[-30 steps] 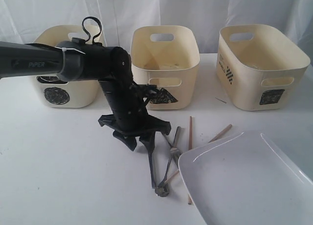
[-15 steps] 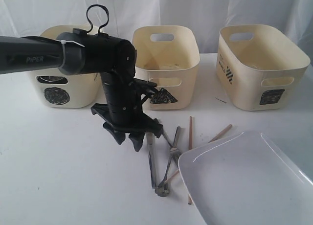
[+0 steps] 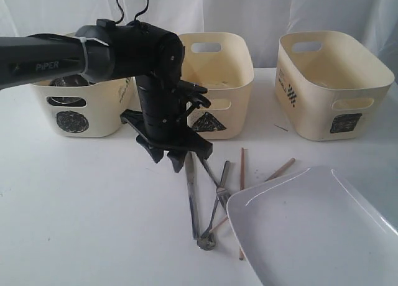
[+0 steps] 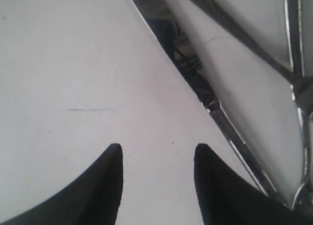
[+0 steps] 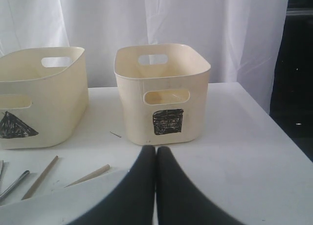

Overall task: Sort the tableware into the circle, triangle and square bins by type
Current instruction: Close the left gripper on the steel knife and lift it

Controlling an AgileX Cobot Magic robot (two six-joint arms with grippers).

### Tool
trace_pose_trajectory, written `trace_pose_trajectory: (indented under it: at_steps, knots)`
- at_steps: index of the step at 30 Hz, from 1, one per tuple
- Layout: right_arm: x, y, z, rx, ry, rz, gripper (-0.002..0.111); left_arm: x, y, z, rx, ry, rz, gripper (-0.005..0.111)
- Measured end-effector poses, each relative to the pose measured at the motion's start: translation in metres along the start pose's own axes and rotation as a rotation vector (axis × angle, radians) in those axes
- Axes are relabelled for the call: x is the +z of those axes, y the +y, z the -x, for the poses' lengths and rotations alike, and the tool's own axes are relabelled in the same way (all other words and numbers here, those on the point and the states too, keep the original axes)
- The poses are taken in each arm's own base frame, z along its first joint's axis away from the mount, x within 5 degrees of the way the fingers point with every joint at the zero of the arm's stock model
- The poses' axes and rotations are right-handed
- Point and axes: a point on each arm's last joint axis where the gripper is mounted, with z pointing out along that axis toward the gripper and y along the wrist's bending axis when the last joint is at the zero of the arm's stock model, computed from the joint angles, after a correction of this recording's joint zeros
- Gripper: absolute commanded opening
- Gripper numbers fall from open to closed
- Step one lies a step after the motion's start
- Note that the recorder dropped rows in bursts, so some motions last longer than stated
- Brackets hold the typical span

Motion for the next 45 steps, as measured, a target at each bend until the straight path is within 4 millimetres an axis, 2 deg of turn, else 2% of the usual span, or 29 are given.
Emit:
trace_pose_trajectory:
  at_steps: [6, 11, 16, 21, 23, 37, 45]
  knots:
    - [0.000, 0.000, 0.000, 0.000, 0.000, 0.000, 0.000, 0.001, -0.011, 0.005, -0.087, -0.041, -0.106, 0.050]
    - [0.000, 0.000, 0.000, 0.000, 0.000, 0.000, 0.000, 0.014, -0.019, 0.005, -0.140, -0.010, -0.121, 0.050]
    - [0.000, 0.000, 0.000, 0.000, 0.000, 0.000, 0.000, 0.016, -0.026, 0.006, -0.175, -0.023, -0.134, 0.050]
    - [0.000, 0.000, 0.000, 0.000, 0.000, 0.000, 0.000, 0.022, -0.027, 0.005, -0.204, 0.003, -0.135, 0.070]
    - [0.000, 0.000, 0.000, 0.000, 0.000, 0.000, 0.000, 0.027, -0.027, 0.004, -0.220, 0.022, -0.137, 0.073]
    - [0.000, 0.000, 0.000, 0.000, 0.000, 0.000, 0.000, 0.033, -0.028, -0.001, -0.333, 0.094, -0.129, 0.073]
    - [0.000, 0.000, 0.000, 0.000, 0.000, 0.000, 0.000, 0.046, -0.030, -0.003, -0.348, 0.138, -0.123, 0.073]
